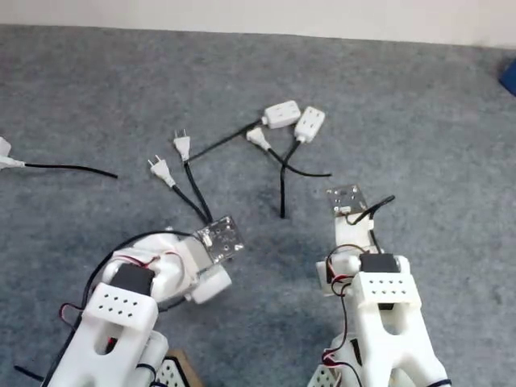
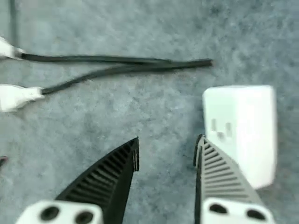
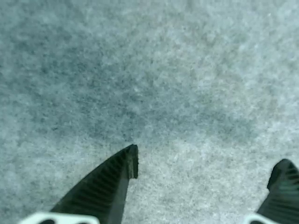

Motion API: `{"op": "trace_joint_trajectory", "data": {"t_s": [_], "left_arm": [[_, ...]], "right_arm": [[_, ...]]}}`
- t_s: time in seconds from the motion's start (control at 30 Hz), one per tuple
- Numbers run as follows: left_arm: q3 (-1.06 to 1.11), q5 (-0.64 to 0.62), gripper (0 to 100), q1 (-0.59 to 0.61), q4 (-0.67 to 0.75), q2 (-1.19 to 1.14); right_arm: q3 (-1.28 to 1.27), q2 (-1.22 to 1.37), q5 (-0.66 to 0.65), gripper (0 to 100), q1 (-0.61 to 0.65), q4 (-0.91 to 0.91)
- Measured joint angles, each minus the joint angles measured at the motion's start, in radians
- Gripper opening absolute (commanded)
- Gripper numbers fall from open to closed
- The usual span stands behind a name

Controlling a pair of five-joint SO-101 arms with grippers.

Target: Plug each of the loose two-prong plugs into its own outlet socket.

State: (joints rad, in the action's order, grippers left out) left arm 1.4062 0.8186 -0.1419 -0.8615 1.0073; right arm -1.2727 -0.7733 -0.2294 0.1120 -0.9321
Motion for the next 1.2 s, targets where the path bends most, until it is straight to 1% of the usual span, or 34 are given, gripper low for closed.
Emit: {"op": "trace_joint_trajectory", "data": {"t_s": [0.13,0.2,0.3,0.33,0.4,0.5,0.57,0.63,0.7,0.8,1.0,1.1,1.2], "left_arm": [[0.035,-0.002,21,-0.031,-0.003,-0.002],[0.055,-0.021,21,-0.097,0.000,0.003],[0.058,-0.091,21,-0.210,-0.009,0.009],[0.051,-0.106,21,-0.238,-0.017,0.008],[0.003,-0.120,21,-0.252,-0.046,0.006],[-0.130,-0.123,21,-0.196,-0.126,0.006],[-0.233,-0.123,21,-0.181,-0.203,0.006],[-0.305,-0.129,21,-0.193,-0.288,0.006],[-0.330,-0.140,21,-0.222,-0.370,0.006],[-0.334,-0.196,21,-0.276,-0.440,0.006],[-0.270,-0.258,21,-0.374,-0.448,0.006],[-0.258,-0.258,21,-0.381,-0.448,0.006],[-0.209,-0.256,21,-0.382,-0.404,0.006]], "right_arm": [[0.000,0.000,0.000,41.4,0.000,0.000],[0.000,0.000,0.000,41.4,0.000,0.000],[0.000,0.000,0.000,41.4,0.000,0.000],[0.000,0.000,0.000,41.4,0.000,0.000],[0.000,0.000,0.000,41.4,0.000,0.000],[0.000,0.000,0.000,41.4,0.000,0.000],[0.000,0.000,0.000,41.4,0.000,0.000],[0.000,0.000,0.000,41.4,0.000,0.000],[0.000,0.000,0.000,41.4,0.000,0.000],[0.000,0.000,0.000,41.4,0.000,0.000],[0.000,0.000,0.000,41.4,0.000,0.000],[0.000,0.000,0.000,41.4,0.000,0.000],[0.000,0.000,0.000,41.4,0.000,0.000]]}}
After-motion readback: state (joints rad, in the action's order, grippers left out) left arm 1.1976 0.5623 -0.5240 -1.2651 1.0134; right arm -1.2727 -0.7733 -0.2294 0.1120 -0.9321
